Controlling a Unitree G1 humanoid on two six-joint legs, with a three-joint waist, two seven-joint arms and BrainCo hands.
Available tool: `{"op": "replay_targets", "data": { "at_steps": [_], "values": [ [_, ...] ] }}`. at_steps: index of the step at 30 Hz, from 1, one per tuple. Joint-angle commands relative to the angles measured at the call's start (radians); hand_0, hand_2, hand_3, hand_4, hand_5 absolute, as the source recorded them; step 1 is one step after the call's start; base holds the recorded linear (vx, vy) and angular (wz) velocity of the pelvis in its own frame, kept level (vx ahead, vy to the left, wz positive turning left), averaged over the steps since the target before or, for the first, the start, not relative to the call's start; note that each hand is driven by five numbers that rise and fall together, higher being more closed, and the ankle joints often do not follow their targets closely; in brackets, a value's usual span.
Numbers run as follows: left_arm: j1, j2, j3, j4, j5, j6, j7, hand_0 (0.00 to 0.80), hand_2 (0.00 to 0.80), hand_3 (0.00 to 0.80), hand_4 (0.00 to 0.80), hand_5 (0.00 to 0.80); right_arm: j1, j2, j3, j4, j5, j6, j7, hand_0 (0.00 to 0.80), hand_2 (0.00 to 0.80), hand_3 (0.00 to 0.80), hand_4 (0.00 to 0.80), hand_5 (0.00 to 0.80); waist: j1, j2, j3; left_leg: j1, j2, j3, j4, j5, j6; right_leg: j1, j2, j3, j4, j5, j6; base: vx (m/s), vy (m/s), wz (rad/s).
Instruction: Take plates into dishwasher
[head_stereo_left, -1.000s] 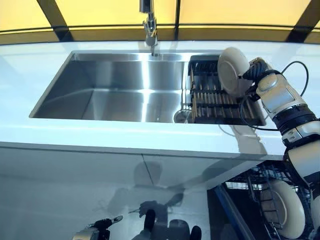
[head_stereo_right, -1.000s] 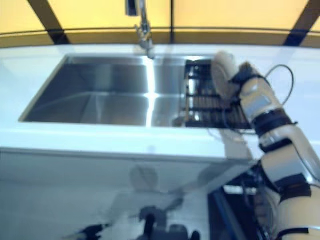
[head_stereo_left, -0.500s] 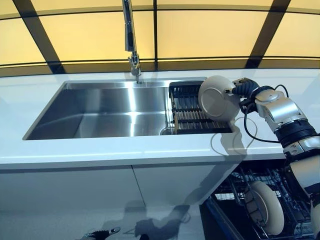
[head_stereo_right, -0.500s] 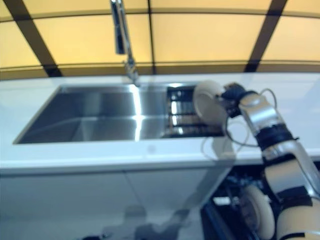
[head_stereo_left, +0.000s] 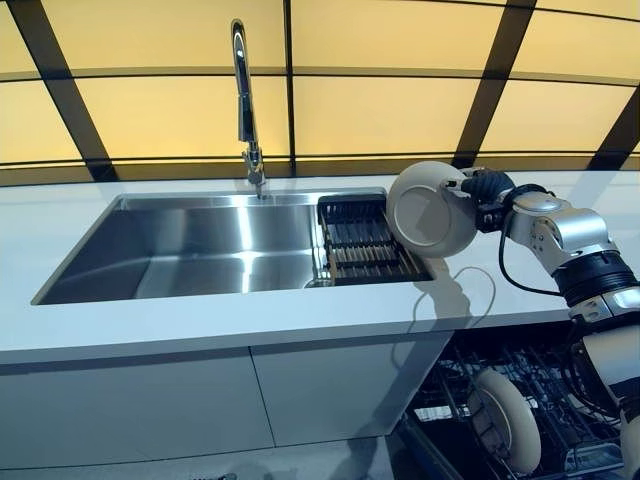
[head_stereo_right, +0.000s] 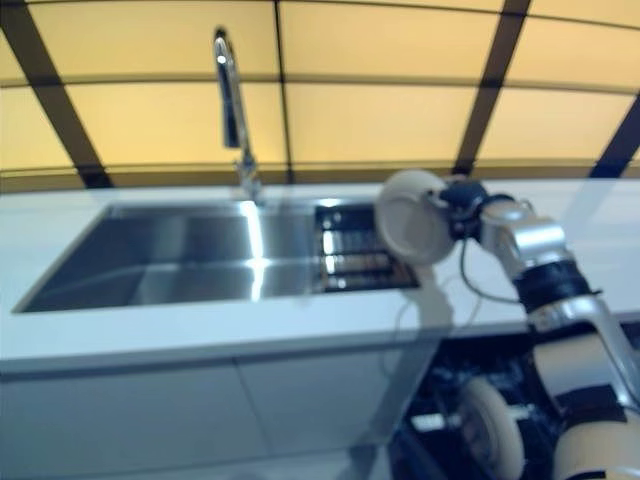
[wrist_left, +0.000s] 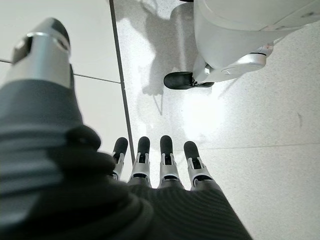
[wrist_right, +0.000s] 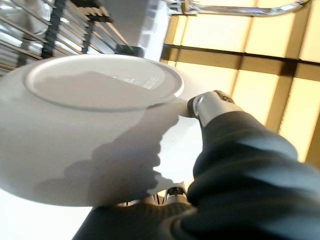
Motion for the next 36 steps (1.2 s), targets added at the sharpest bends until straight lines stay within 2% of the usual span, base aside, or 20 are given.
{"op": "replay_targets", "data": {
  "at_steps": [1, 7, 19, 26, 36],
  "values": [
    [-0.03, 0.027, -0.028, 0.085, 0.042, -0.018, 0.017, 0.0, 0.0, 0.0, 0.0, 0.0, -0.047, -0.093, -0.016, -0.032, 0.022, -0.033, -0.026, 0.8, 0.8, 0.8, 0.8, 0.8, 0.0, -0.052, -0.052, 0.075, -0.029, 0.013, 0.003, -0.118, 0.019, -0.013, -0.031, 0.02, 0.002, 0.015, 0.041, 0.001, -0.021, -0.08],
    [-0.015, 0.028, -0.015, 0.1, 0.046, -0.046, 0.02, 0.0, 0.0, 0.0, 0.0, 0.0, -0.073, -0.183, 0.024, -0.029, -0.042, 0.031, 0.018, 0.8, 0.8, 0.8, 0.8, 0.8, -0.024, -0.063, -0.069, 0.08, -0.026, 0.03, 0.003, -0.121, 0.02, -0.017, -0.021, 0.04, 0.002, 0.017, 0.04, -0.003, -0.009, -0.04],
    [0.003, 0.046, 0.004, 0.104, 0.07, -0.093, 0.024, 0.0, 0.0, 0.0, 0.0, 0.0, -0.043, -0.322, 0.052, 0.003, -0.143, 0.111, 0.108, 0.8, 0.8, 0.8, 0.8, 0.8, -0.062, -0.08, -0.072, 0.086, -0.023, 0.062, 0.003, -0.122, 0.024, -0.026, -0.009, 0.071, 0.002, 0.029, 0.04, 0.002, -0.013, -0.12],
    [0.016, 0.063, 0.021, 0.095, 0.089, -0.113, 0.012, 0.0, 0.0, 0.0, 0.0, 0.0, 0.052, -0.395, 0.004, 0.008, -0.188, 0.108, 0.169, 0.8, 0.8, 0.8, 0.8, 0.8, -0.086, -0.084, -0.065, 0.085, -0.019, 0.074, 0.003, -0.121, 0.028, -0.035, -0.001, 0.09, 0.005, 0.034, 0.043, 0.003, -0.017, -0.09],
    [0.021, 0.082, 0.041, 0.105, 0.09, -0.152, -0.01, 0.0, 0.0, 0.0, 0.0, 0.0, 0.243, -0.464, -0.133, -0.017, -0.219, 0.084, 0.195, 0.8, 0.8, 0.8, 0.8, 0.8, -0.117, -0.085, -0.048, 0.081, -0.015, 0.09, 0.003, -0.122, 0.033, -0.048, 0.008, 0.106, 0.01, 0.035, 0.044, -0.012, -0.01, -0.06]
  ]
}}
